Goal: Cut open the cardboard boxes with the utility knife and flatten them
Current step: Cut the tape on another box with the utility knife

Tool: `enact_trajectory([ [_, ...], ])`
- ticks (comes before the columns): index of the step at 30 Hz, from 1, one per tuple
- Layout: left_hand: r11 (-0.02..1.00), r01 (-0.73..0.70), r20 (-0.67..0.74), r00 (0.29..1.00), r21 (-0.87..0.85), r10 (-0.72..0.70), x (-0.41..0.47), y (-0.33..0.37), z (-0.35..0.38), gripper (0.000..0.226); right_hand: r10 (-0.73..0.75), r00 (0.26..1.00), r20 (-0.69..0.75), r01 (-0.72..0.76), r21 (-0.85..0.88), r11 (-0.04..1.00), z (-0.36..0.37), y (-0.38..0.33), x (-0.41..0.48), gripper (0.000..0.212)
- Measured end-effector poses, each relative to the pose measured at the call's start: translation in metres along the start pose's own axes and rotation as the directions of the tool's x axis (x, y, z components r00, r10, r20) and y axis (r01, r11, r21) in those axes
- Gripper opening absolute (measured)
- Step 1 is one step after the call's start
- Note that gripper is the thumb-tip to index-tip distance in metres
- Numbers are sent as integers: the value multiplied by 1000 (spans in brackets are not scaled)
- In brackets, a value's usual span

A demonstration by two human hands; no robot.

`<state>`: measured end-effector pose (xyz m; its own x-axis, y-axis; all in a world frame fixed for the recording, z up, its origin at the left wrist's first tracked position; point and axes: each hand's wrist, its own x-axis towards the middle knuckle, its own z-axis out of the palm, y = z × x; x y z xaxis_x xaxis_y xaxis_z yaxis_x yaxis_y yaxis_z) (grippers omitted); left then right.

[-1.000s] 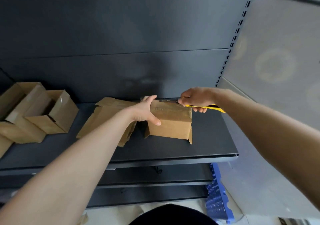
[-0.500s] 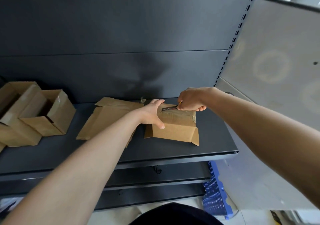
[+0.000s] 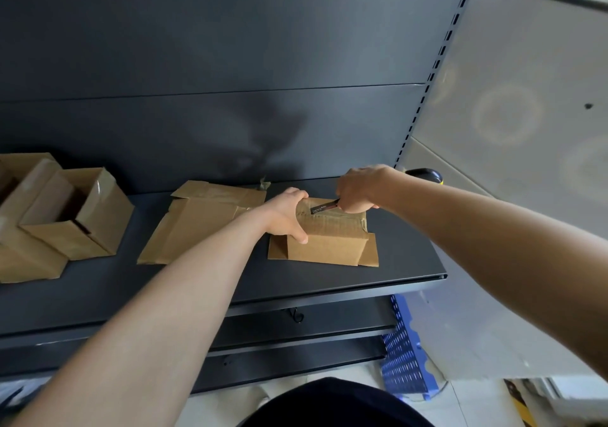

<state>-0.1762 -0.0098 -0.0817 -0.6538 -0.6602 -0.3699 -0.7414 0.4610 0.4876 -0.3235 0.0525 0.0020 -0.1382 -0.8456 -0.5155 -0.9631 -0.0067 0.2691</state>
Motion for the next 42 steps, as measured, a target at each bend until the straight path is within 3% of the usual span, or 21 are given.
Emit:
enact_trajectory([
  [21,994,49,35,998,101,-52,1,5,-1,103,-5,1000,3,5,-32,999,47,62,-12,31],
  [26,987,62,34,997,146,-67,1,3,1,105,46,999,10,-46,34,998,54,81,-16,31],
  [29,981,83,39,995,173,-91,-1,0,-3,106,144,988,60,-137,-103,985,65,118,-29,37],
  [31,974,106,55,991,202,-119,-3,-2,-8,108,237,971,39,-232,-103,967,74,143,-38,33],
  [33,960,120,88,985,253,-146,0,3,-11,109,273,962,12,-273,68,960,82,151,-36,33],
  [35,947,126,110,980,297,-165,3,11,-12,109,259,966,10,-246,355,902,85,135,-25,33],
  [38,956,120,98,984,266,-151,7,15,-12,106,228,973,41,-185,731,657,82,100,-4,29],
  [40,964,124,48,989,237,-139,5,15,-10,102,220,974,56,-164,844,511,79,80,5,30],
  [42,950,133,-111,988,281,-105,2,18,-5,95,200,976,85,-155,918,366,76,67,13,31],
])
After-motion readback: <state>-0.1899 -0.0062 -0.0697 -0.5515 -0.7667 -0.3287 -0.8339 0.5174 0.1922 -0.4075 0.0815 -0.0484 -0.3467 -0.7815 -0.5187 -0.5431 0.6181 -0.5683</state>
